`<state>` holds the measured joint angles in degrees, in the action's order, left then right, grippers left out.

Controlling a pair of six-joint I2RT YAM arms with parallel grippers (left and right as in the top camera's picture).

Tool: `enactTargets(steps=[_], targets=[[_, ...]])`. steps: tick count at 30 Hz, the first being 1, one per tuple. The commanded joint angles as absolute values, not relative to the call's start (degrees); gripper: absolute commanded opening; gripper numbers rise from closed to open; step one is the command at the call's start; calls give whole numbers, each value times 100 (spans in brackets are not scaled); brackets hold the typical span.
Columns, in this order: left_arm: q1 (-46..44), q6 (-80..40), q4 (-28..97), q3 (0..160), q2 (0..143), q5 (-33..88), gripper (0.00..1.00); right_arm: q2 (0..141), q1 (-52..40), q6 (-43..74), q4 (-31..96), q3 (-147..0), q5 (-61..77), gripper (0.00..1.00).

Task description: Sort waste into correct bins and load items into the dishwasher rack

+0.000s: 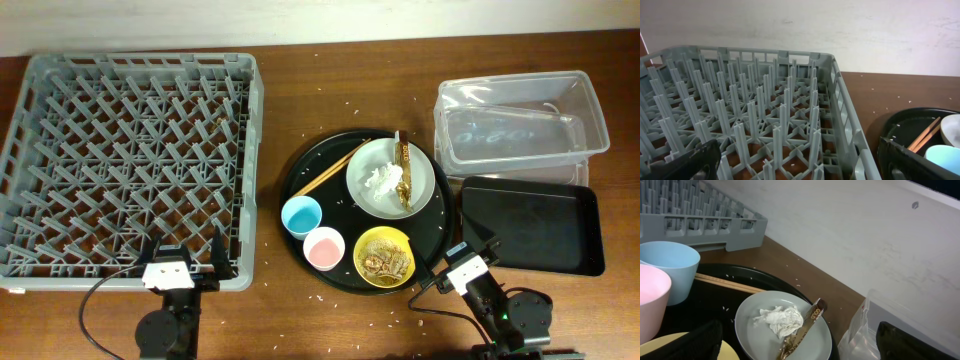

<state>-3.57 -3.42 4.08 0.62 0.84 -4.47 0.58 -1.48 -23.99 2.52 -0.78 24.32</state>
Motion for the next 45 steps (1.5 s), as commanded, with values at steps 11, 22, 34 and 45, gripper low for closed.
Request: enactTargets(steps=[11,22,34,45], targets=[[-357,-294,440,51,40,-386,99,32,-115,-2355,261,-32,2423,99],[-357,-294,36,51,38,-429,100,32,-110,-2353,187,-32,2528,98],[-357,-338,4058,6554,5540,1708,100,5476,-110,-353,5118,-7032,2814,98],[-357,-338,5024,7922,7944,2318,100,10615,-1715,1686,5498,-7968,589,85]])
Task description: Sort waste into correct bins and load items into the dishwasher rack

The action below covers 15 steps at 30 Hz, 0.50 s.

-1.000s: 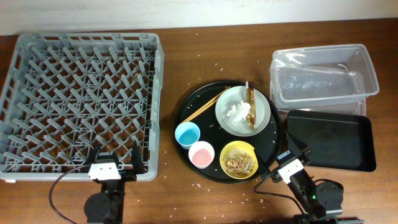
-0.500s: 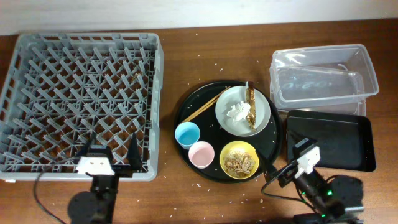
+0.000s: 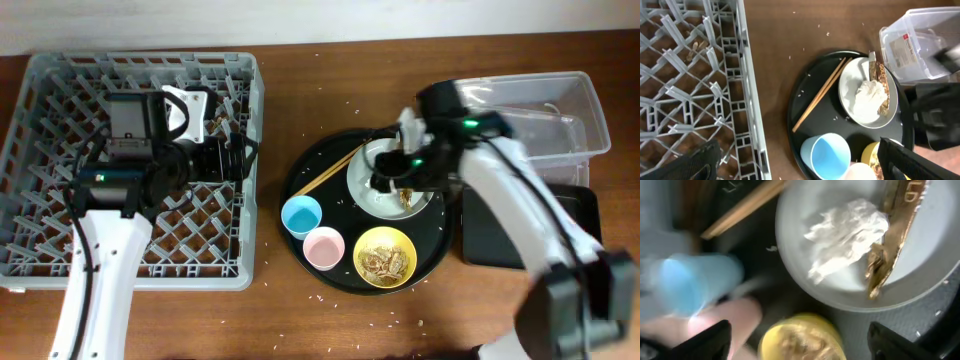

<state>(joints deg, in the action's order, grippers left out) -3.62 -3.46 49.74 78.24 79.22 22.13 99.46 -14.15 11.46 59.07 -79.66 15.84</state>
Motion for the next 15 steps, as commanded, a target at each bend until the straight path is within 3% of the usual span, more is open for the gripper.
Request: enactTargets(steps=[1,3,4,5,6,7,10,11,15], targets=[[-357,-338,5026,7922,7944,2316,100,10951,-1793,1704,5120,-7968,541,84],[-357,-338,5083,7922,7944,2318,99,11552,-1793,1984,4475,-7968,416,79],[-357,-338,5122,7922,7944,2318,100,11684,-1793,2027,4377,-7968,401,69],[-357,-338,5157,7922,7944,2318,100,11716,-1793,2043,4431,-7981,489,35],[-360,-338,5181,7922,7944,2318,99,11524,-1793,2018,4580,-8016,489,14],[-357,-338,5175,7922,7944,2316,100,10886,-1793,1946,4904,-8215,489,4],[-357,-338,5172,7922,7944,2316,100,9616,-1474,1951,5109,-8482,469,4],[-357,-338,5172,7922,7944,2316,100,9048,-921,2047,5094,-8488,314,4],[-357,-338,5172,7922,7944,2316,100,9421,502,2043,4919,-8455,-366,4]])
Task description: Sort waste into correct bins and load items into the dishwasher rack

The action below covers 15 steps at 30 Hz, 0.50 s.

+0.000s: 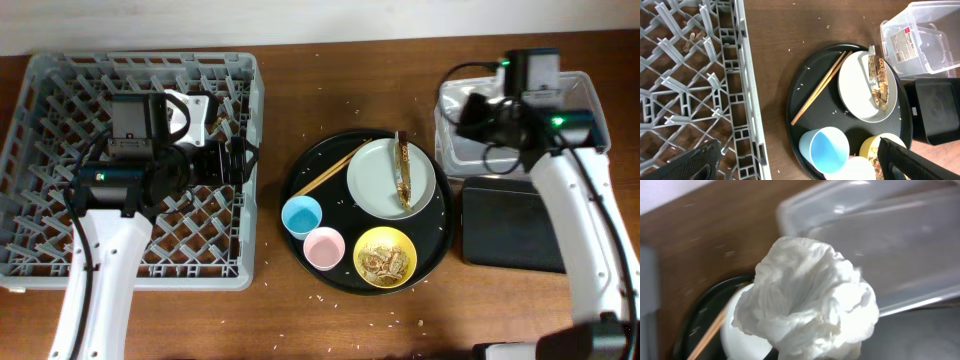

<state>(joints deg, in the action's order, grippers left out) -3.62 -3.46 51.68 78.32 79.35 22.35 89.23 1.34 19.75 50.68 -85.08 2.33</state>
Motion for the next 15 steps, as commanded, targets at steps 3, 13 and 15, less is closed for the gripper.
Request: enactTargets(steps=[3,13,15], targets=[[-357,-338,5175,7922,7944,2316,100,9566,930,1243,4652,-8617,1660,74],[-357,-338,5172,7922,7944,2316,100,10501,-1249,1747,3992,-7227,-220,74],[-357,-338,5175,7922,7944,2316,100,11019,-1225,1809,3693,-7227,-23,44]])
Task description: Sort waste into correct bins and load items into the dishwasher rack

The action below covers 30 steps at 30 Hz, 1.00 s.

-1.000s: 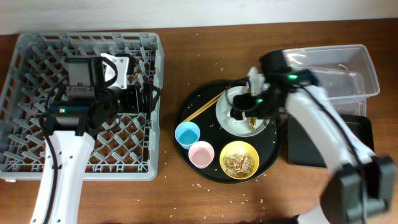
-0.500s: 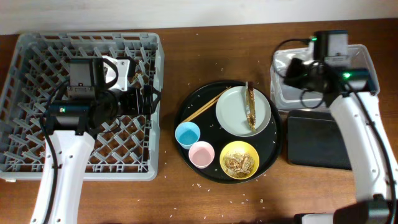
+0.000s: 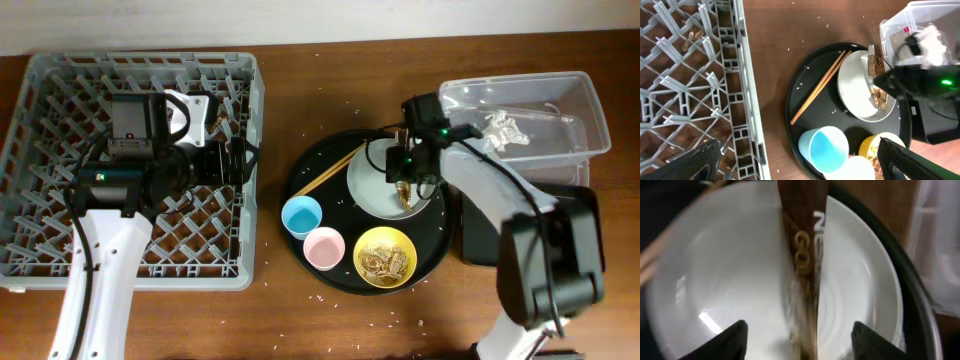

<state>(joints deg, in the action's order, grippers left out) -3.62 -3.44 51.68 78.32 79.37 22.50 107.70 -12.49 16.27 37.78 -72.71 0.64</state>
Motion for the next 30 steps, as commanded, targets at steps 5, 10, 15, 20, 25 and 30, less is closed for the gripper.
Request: enactTargets(steps=[5,10,15,20,25,30], targets=[[-357,-338,5175,7922,7944,2316,100,9400,-368,2053,4012,-8130,1140,4],[-357,-338,5190,7922,7944,2318,100,10095,1194,2241,3297,-8167,784,81],[-357,-340,5382,7933,7937,2320,100,7590,231,1785,6366,-8497,2410,75],[-357,-596,5492,8709,7636,2316,99,7695,-1826,1837,7564,-7839,2010,47],[-357,-596,5655,8962,6949,2316,98,8005,-3236,1944,5986,-6595,2008,47],[-357,-596,6344,8962,6875,2324,99,9011,-3524,3225,4254,-5872,1750,51]])
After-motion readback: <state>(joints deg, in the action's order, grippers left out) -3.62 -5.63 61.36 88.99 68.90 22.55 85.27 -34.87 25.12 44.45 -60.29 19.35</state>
